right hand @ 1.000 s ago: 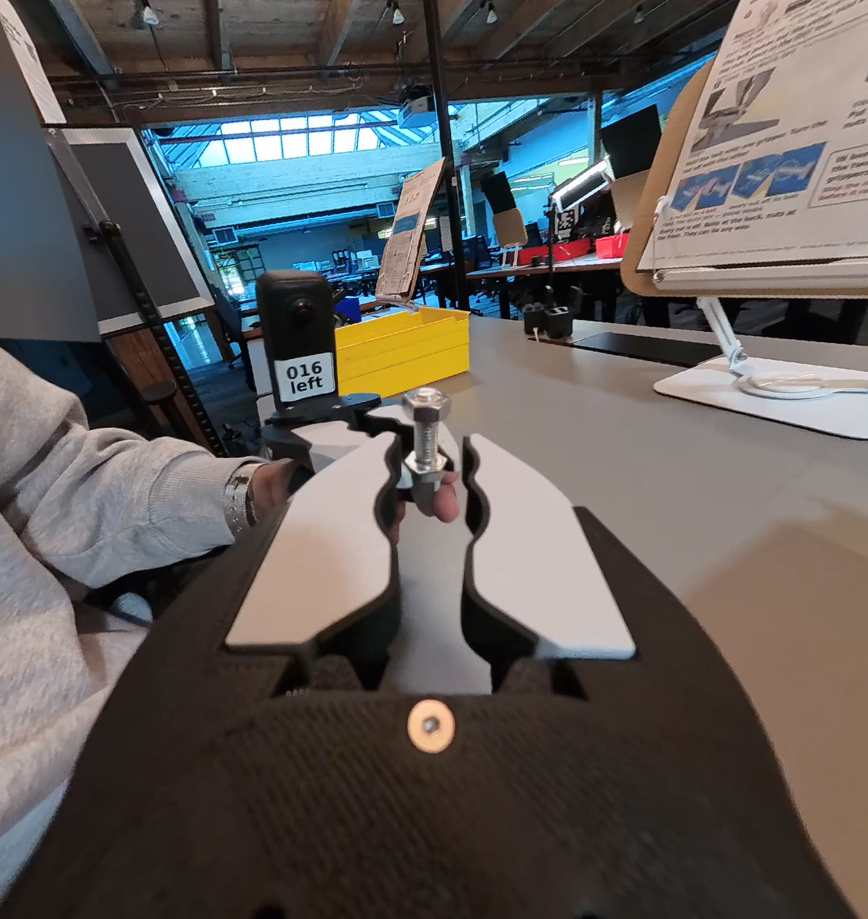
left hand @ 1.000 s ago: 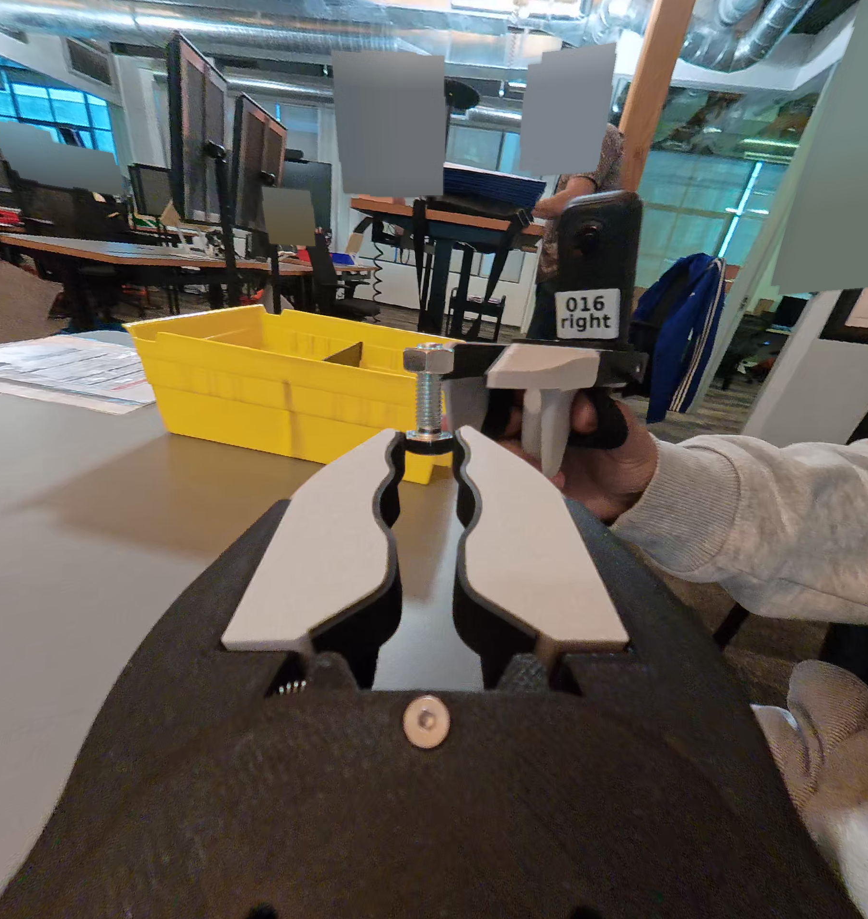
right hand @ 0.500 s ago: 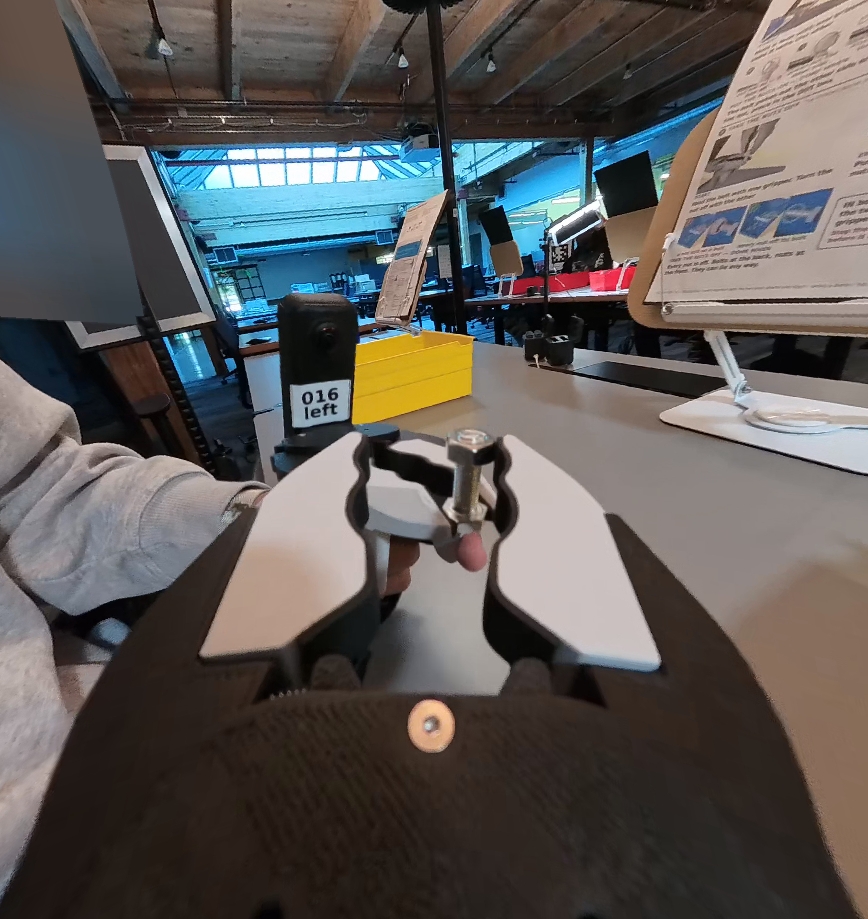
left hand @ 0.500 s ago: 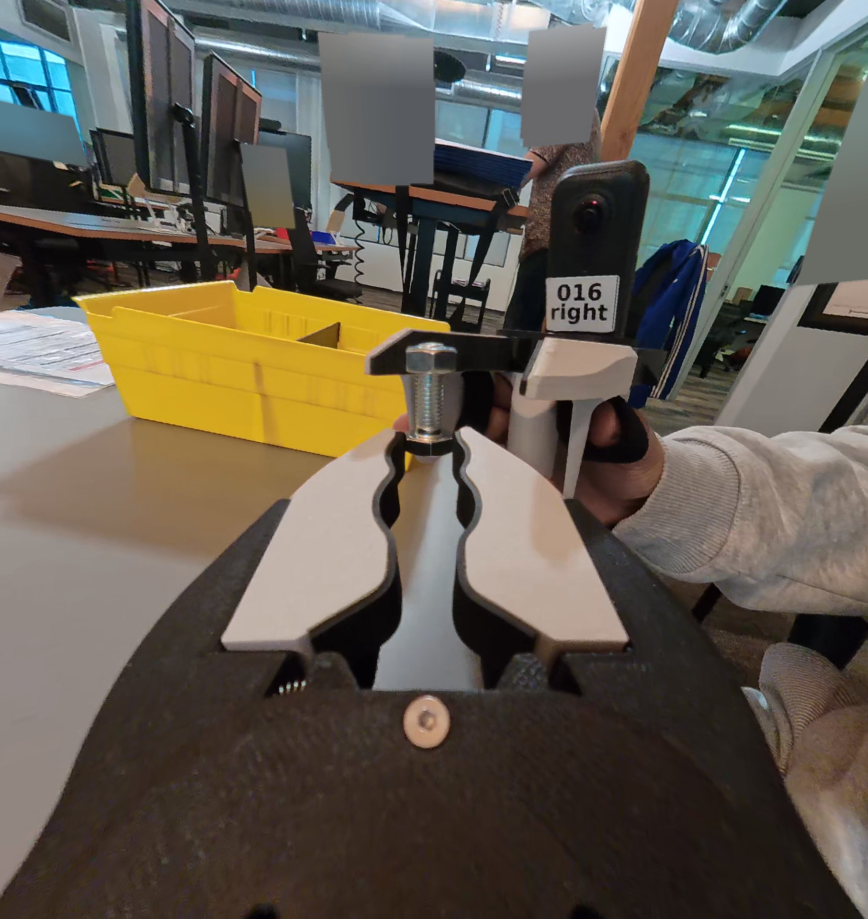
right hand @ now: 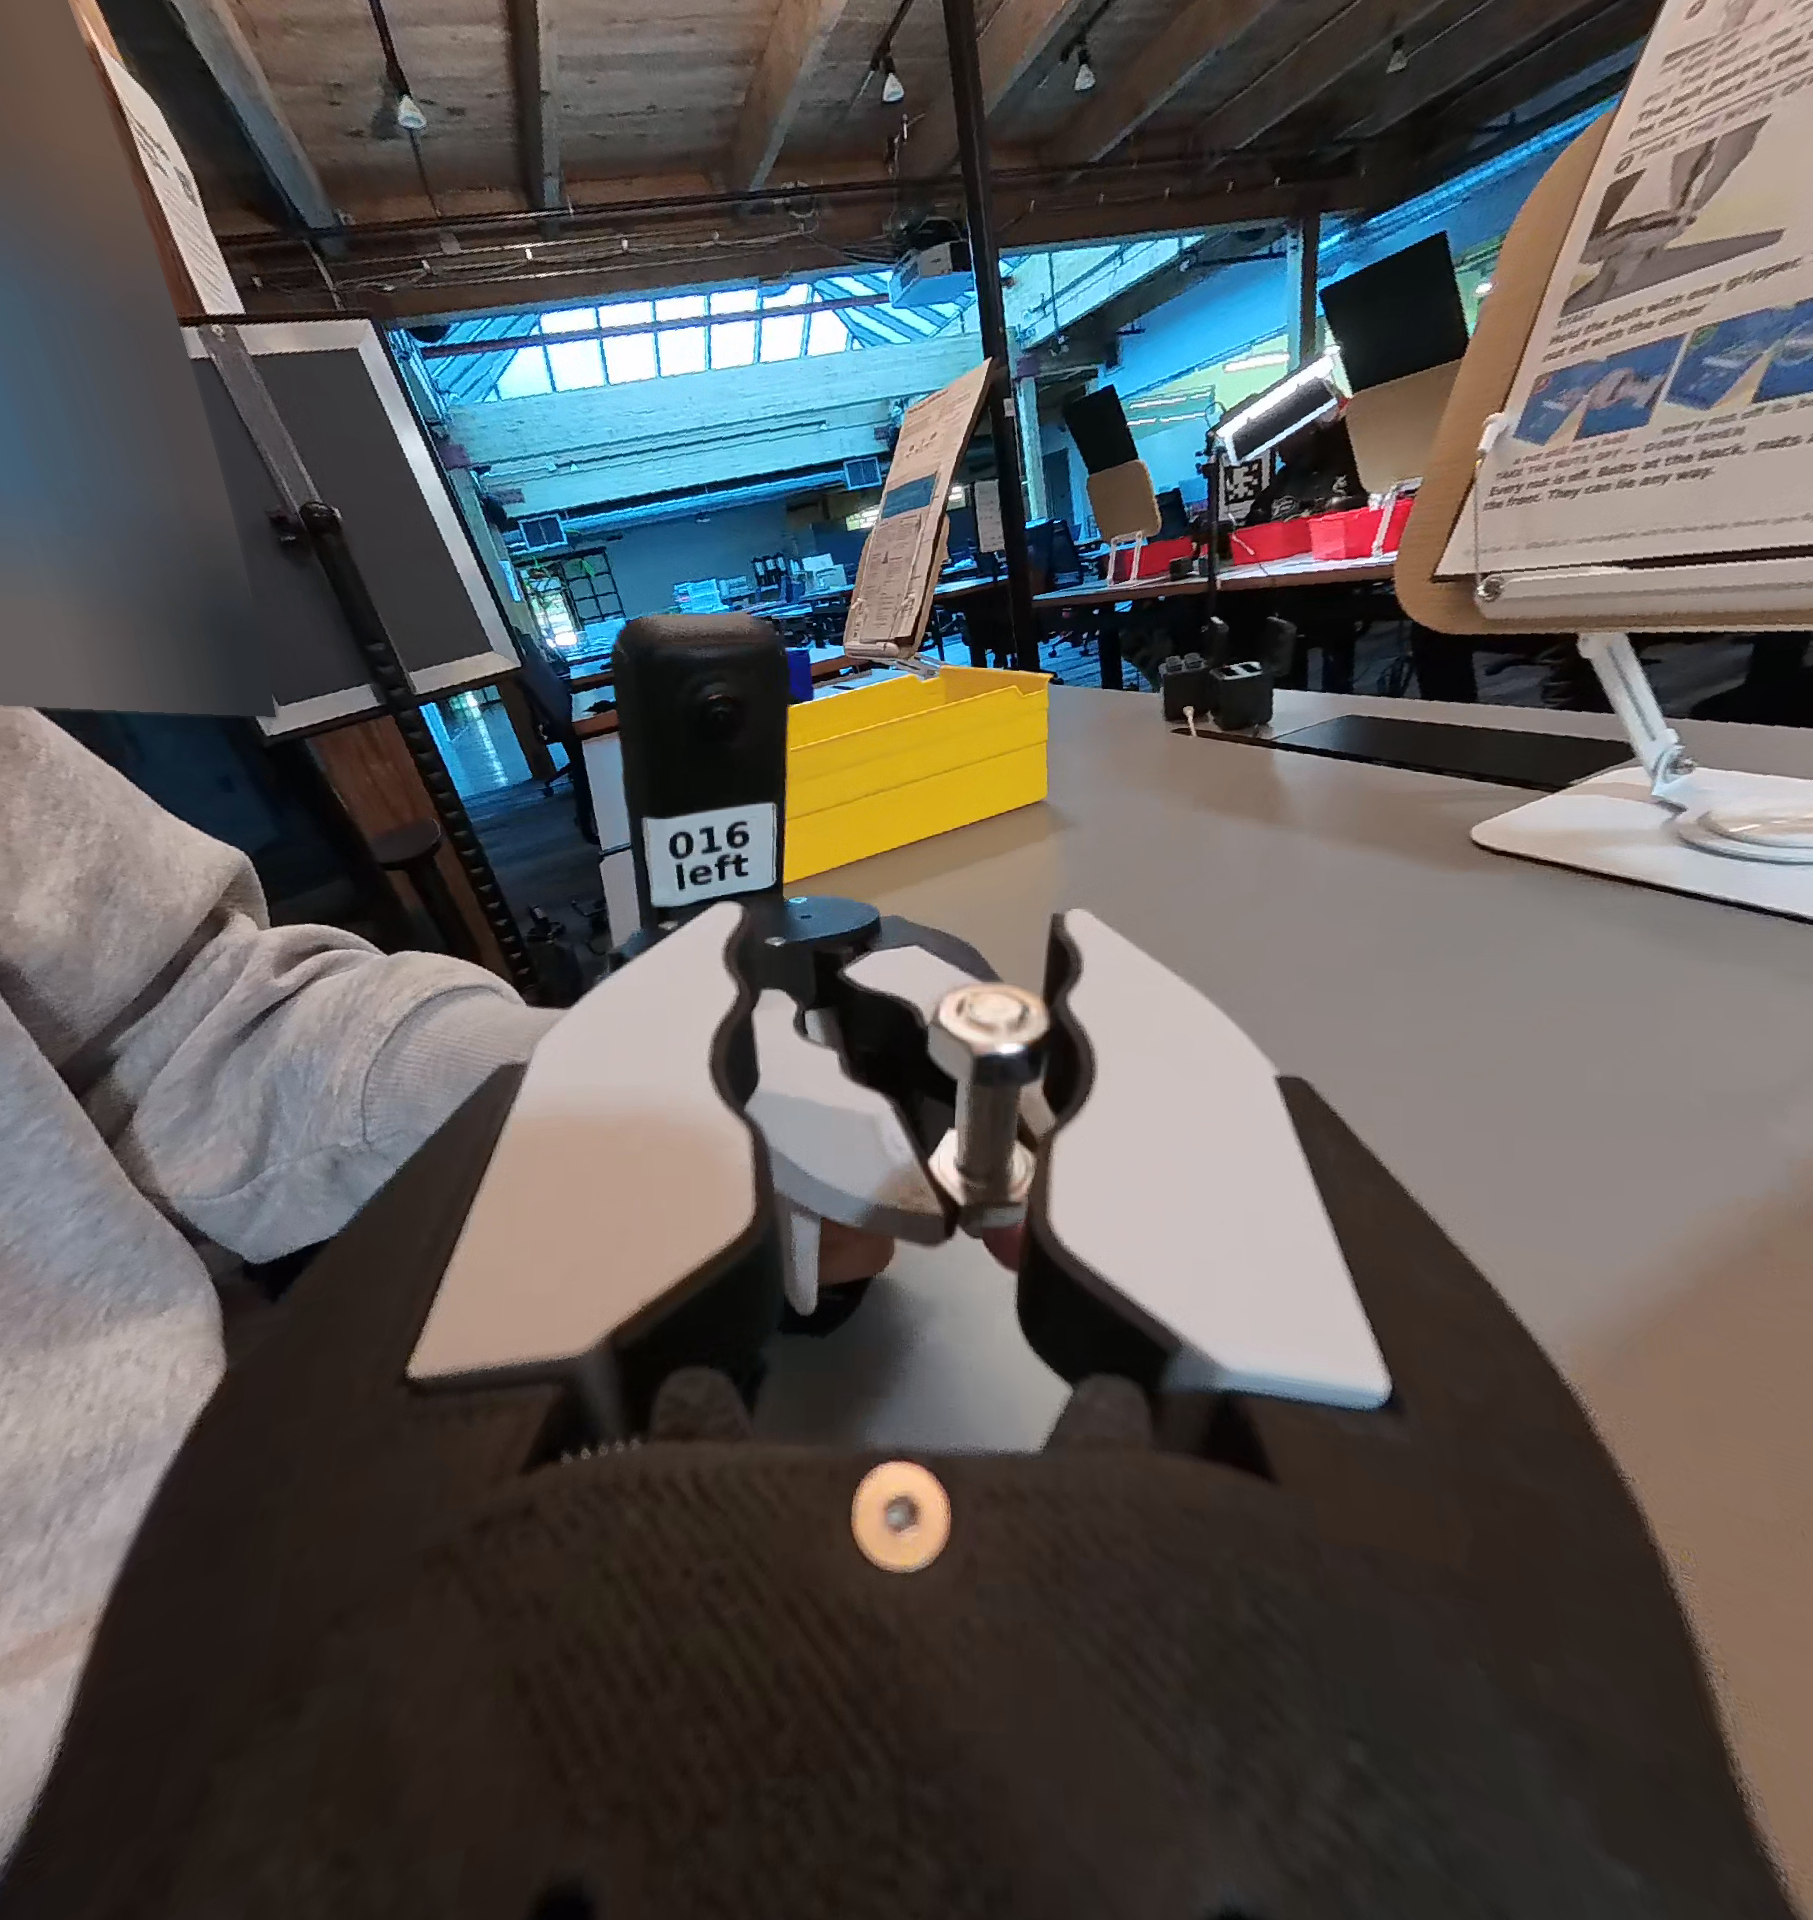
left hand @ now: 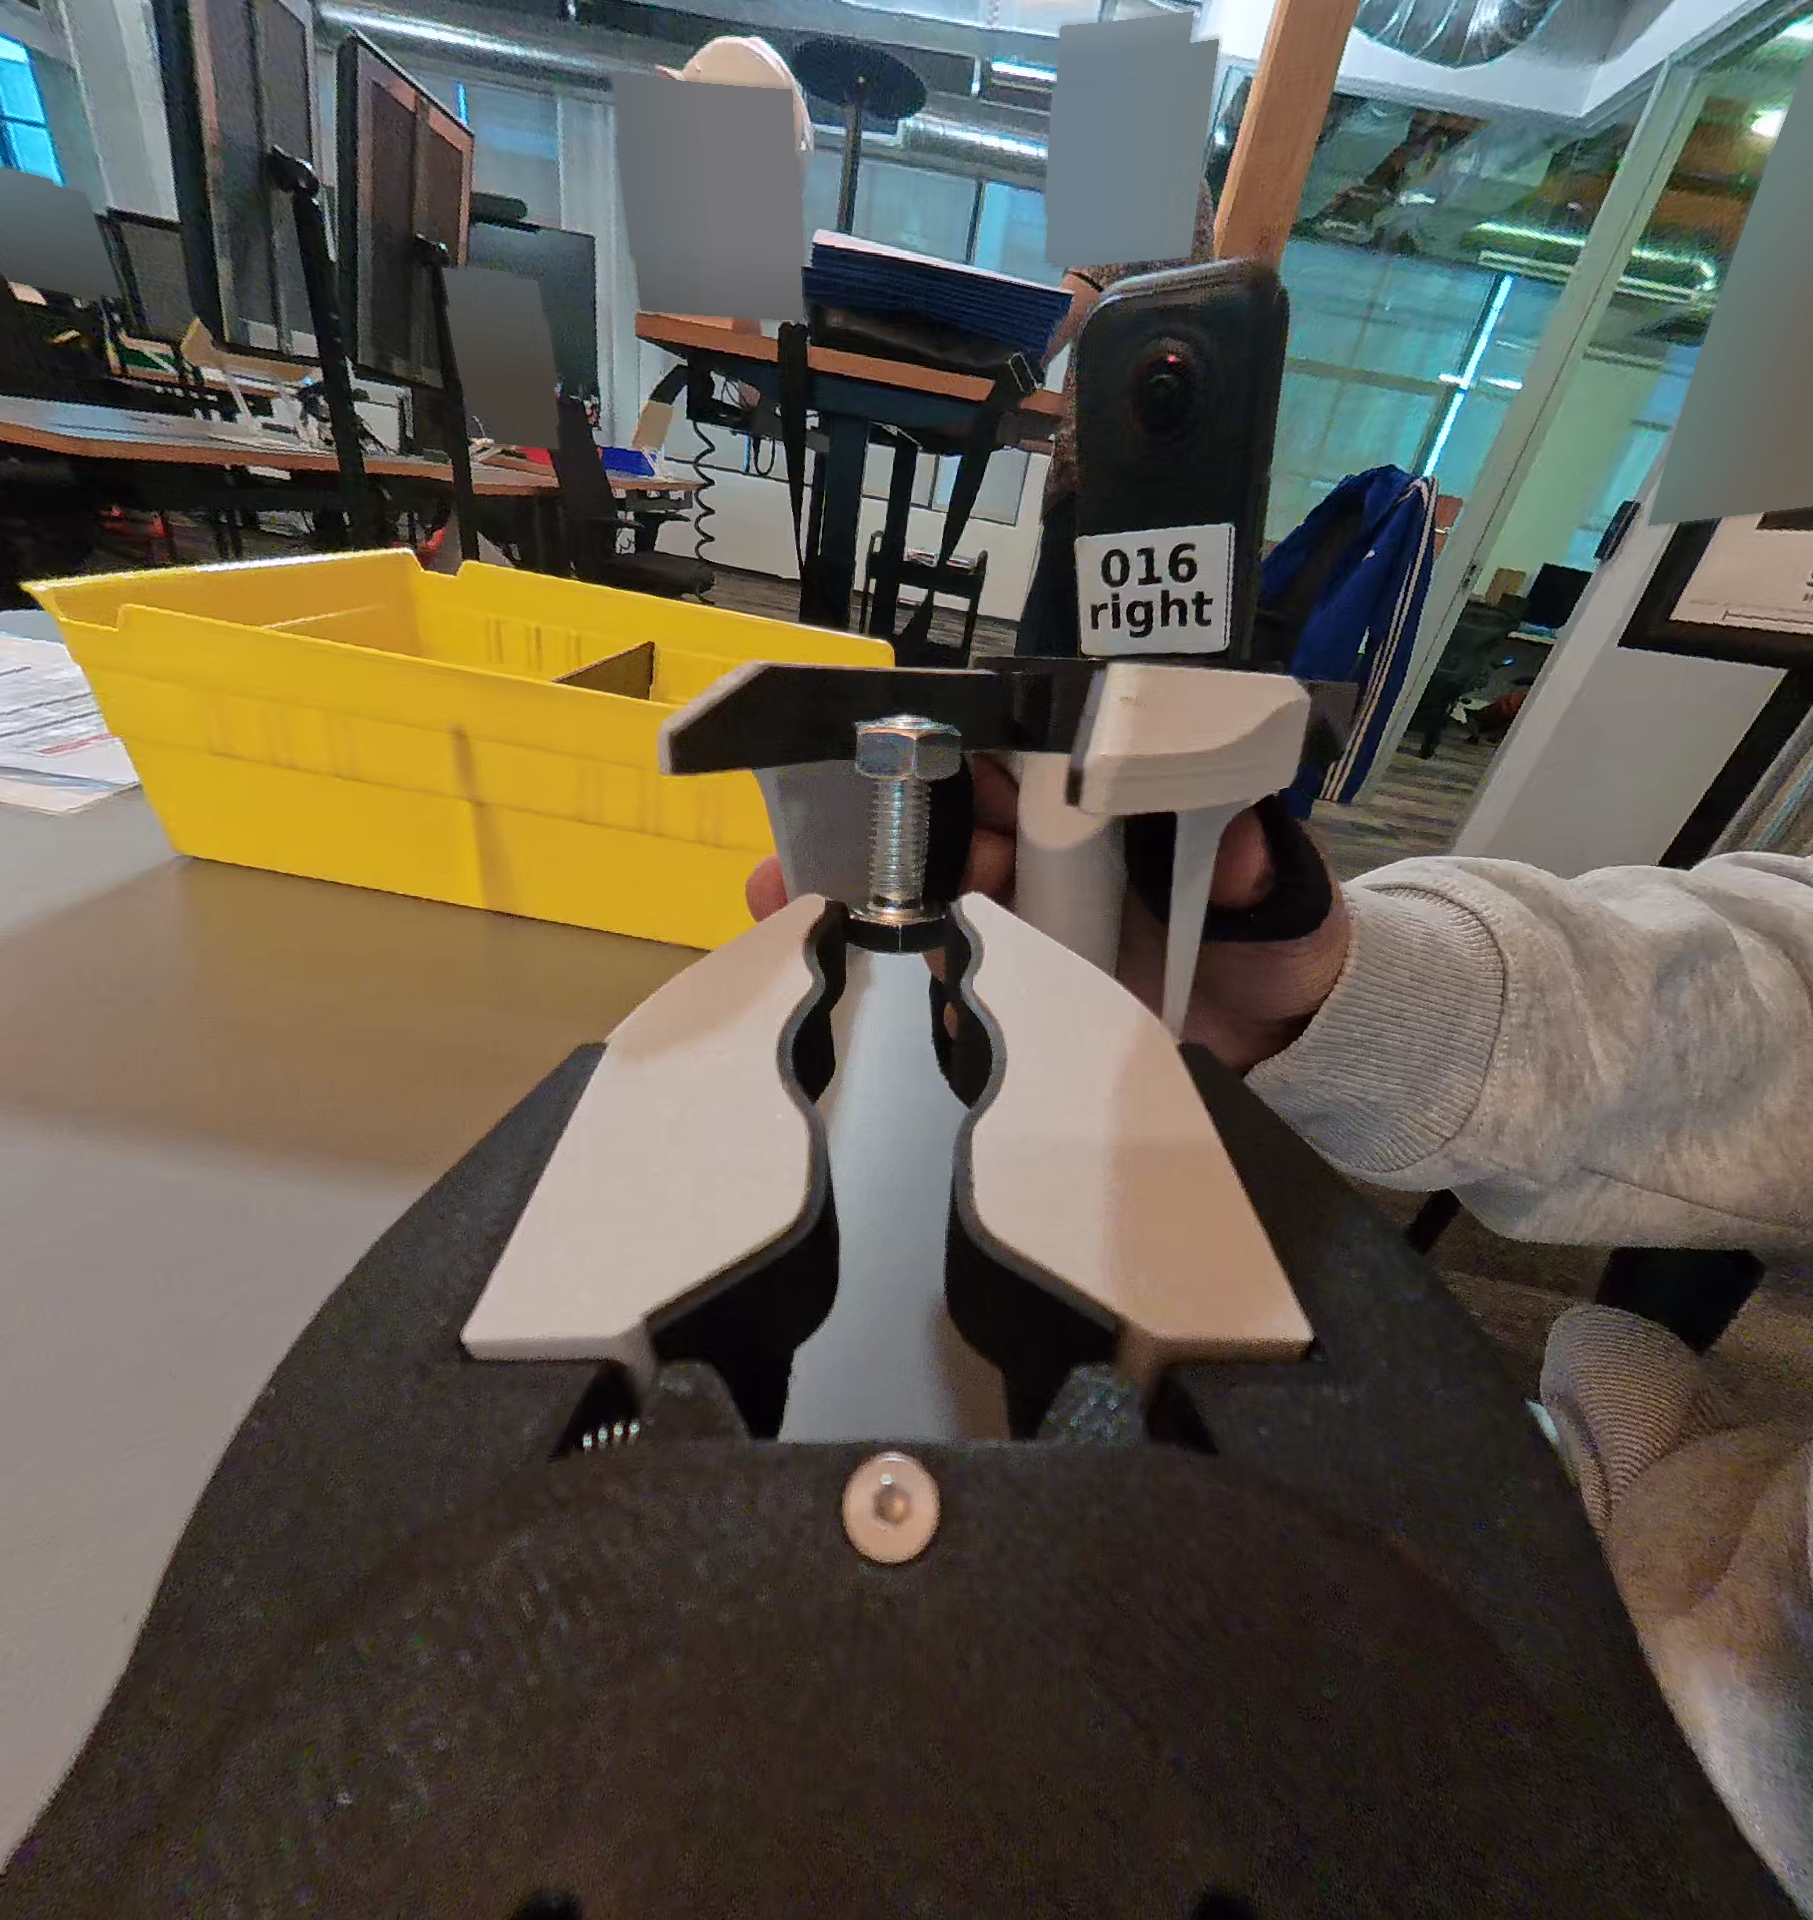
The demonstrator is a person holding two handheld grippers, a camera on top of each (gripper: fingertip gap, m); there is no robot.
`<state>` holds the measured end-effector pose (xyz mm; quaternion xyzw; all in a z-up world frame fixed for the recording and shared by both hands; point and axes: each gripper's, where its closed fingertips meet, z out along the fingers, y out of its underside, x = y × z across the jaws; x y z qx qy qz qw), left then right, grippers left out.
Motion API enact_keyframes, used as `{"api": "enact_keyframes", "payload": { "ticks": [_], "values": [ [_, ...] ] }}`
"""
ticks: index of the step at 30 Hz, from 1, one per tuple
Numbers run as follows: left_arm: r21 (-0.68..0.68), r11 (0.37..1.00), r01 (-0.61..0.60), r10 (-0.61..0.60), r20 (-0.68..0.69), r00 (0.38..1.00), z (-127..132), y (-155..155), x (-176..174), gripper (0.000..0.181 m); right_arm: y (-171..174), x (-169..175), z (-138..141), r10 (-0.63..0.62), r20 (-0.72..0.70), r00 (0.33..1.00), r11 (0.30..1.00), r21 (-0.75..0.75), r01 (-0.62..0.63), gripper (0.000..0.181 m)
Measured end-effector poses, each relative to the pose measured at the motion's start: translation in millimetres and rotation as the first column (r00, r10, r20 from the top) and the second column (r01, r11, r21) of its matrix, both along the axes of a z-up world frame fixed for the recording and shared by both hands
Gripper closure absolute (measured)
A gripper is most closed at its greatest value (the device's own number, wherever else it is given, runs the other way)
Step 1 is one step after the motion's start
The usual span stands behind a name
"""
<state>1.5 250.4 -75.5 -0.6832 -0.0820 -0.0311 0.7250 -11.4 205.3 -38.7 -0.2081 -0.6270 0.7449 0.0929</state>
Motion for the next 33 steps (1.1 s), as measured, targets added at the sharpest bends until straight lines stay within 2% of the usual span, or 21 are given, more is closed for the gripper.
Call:
{"api": "enact_keyframes", "payload": {
  "ticks": [8,14,17,29,33],
  "values": [
    [0.078,0.989,-0.123,0.121,0.03,0.992,13,-14,-24,0.163,16,-10,9,-0.105,-0.037,0.994,0.993,-0.057,0.103,0.116],
    [0.069,0.982,-0.177,0.174,0.044,0.984,11,-18,-34,0.163,4,-7,9,-0.113,-0.065,0.991,0.993,-0.049,0.11,0.105],
    [0.05,0.983,-0.177,0.175,0.036,0.984,8,-16,-33,0.162,0,-7,10,-0.126,-0.08,0.989,0.991,-0.047,0.123,0.095],
    [0.002,0.996,-0.084,0.084,-0.006,0.996,0,-1,-11,0.162,-10,-3,5,-0.084,-0.052,0.995,0.996,-0.041,0.081,0.088],
    [0.007,0.996,-0.092,0.092,-0.021,0.996,2,-2,-11,0.163,-10,-3,4,-0.087,-0.055,0.995,0.996,-0.03,0.085,0.087]
  ]
}}
